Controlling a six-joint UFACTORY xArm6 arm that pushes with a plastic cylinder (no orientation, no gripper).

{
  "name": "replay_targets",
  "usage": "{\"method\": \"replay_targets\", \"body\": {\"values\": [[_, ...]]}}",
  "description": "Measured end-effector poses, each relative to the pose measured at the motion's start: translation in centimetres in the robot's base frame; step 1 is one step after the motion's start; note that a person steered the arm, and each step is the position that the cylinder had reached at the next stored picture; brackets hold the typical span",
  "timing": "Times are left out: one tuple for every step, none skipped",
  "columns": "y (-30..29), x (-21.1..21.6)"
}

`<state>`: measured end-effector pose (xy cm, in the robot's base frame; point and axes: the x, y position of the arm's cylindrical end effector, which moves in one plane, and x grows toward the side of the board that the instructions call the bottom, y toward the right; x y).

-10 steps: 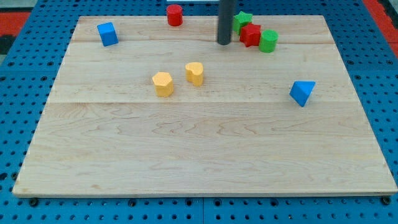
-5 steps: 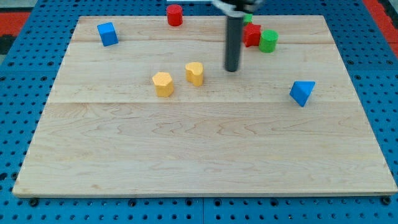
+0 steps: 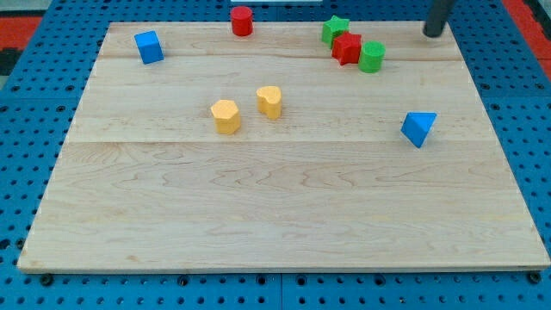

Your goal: Move the red star to the top right of green star

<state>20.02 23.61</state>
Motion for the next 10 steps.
{"method": "replay_targets", "body": {"values": [[-6.4,-0.8],[-14.0,1.4],[-21.9,5.3],[-23.4,10.6],[-19.1,13.2],[-13.9,9.0],[-9.9,7.3],[-7.6,6.6],[-6.3,4.3],[-6.5,3.1]]}}
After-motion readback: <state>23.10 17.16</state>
